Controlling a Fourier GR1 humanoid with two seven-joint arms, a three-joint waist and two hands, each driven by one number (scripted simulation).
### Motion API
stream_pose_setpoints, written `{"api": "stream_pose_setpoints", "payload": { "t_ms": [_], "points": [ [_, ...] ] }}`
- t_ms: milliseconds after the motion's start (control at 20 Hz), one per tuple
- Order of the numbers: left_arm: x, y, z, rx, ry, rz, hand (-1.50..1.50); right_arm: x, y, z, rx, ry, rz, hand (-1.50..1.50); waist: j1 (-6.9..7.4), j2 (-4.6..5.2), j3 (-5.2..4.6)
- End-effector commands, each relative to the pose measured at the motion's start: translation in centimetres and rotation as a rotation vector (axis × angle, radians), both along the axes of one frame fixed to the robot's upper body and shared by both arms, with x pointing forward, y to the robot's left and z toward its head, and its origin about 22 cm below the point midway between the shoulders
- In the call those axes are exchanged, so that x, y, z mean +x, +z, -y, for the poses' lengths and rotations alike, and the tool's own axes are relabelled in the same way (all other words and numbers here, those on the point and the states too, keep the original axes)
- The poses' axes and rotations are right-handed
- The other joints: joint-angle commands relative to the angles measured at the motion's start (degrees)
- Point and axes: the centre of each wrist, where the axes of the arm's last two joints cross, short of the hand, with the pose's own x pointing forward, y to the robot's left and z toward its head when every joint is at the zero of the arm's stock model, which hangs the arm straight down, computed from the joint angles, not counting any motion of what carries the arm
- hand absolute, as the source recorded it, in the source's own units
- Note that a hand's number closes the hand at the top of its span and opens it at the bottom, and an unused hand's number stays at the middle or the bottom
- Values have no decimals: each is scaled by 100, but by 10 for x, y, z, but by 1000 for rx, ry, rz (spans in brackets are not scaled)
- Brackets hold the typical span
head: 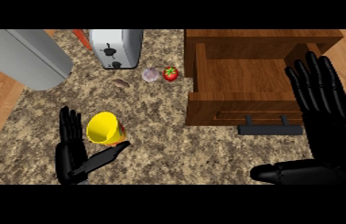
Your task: Pick up the cup, place it into the drawer and close the drawer
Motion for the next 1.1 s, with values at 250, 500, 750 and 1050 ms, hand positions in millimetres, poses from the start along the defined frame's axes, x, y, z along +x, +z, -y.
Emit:
{"api": "stream_pose_setpoints", "payload": {
  "t_ms": [250, 500, 750, 1050],
  "points": [
    [-6, -45, -5, -5, 26, -21, -150, 7, 12, -12, -3, 6, 19, -150, 6, 1, -2],
    [-6, -58, -24, -28, 44, -17, -150, 4, 1, 20, 6, 15, 3, -150, -1, 2, -1],
    [15, -54, -16, -25, 59, -27, -150, 5, -5, -8, -6, 4, -8, -150, 0, 0, 0],
    [0, -86, -20, -31, 10, -33, -150, -7, 4, 14, -9, 16, -12, -150, -11, 0, -1]
  ]
}}
